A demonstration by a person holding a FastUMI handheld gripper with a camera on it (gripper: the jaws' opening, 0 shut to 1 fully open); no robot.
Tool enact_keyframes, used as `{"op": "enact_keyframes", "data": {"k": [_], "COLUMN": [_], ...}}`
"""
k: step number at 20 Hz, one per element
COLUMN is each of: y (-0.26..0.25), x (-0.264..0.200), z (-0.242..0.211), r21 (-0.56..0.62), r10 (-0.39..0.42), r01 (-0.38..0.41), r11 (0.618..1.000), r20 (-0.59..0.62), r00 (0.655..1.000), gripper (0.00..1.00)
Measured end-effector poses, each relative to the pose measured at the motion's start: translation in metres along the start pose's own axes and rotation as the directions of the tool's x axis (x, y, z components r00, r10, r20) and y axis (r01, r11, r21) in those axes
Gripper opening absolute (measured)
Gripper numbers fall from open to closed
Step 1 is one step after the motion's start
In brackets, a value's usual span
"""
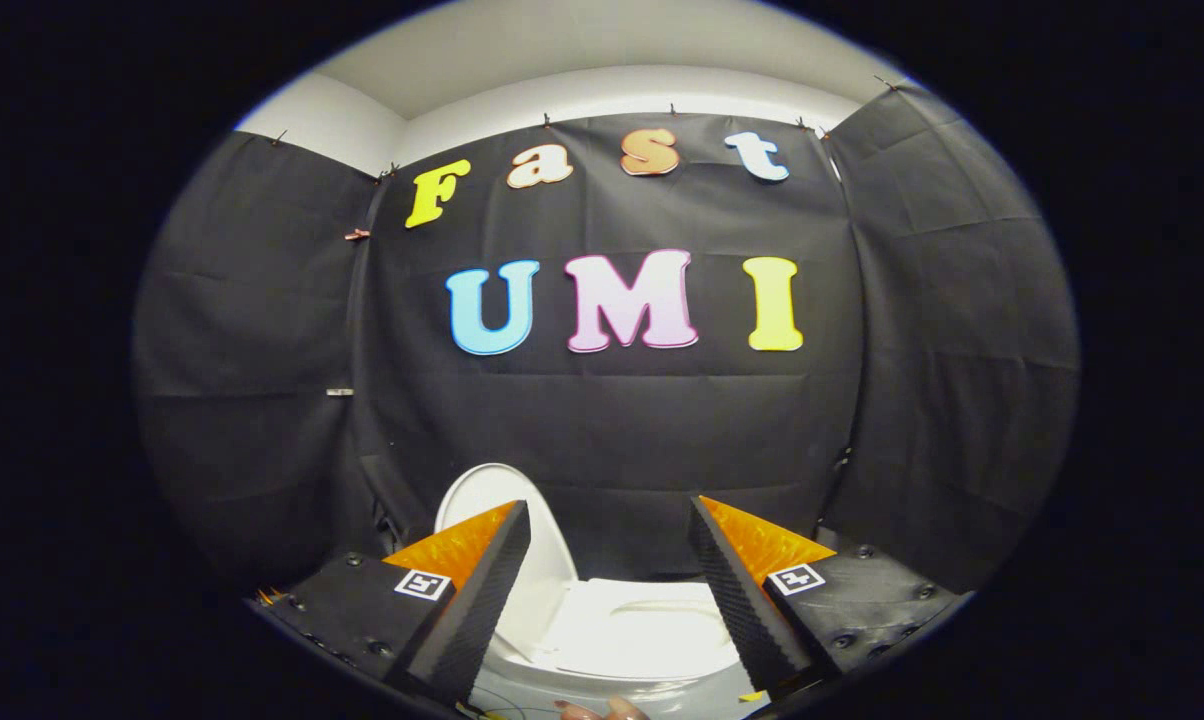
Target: Open the toilet lid.
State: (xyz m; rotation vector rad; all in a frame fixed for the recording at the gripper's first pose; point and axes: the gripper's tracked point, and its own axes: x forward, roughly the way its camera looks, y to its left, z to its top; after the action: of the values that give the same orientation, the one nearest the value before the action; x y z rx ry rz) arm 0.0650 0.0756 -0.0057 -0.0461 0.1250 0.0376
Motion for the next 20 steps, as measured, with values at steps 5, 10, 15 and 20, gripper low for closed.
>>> {"op": "enact_keyframes", "data": {"k": [5, 10, 15, 20], "y": [-0.065, -0.104, -0.13, -0.146], "x": [-0.022, -0.048, -0.053, -0.056], "z": [0.01, 0.017, 0.017, 0.029], "r21": [-0.024, -0.013, -0.002, 0.001], "r10": [-0.078, -0.101, -0.117, -0.141], "r01": [0.079, 0.102, 0.117, 0.141], "r11": [0.997, 0.995, 0.993, 0.99], "r20": [0.025, 0.054, 0.063, 0.107], "r00": [0.997, 0.993, 0.991, 0.984], "gripper": [0.99, 0.99, 0.99, 0.99]}}
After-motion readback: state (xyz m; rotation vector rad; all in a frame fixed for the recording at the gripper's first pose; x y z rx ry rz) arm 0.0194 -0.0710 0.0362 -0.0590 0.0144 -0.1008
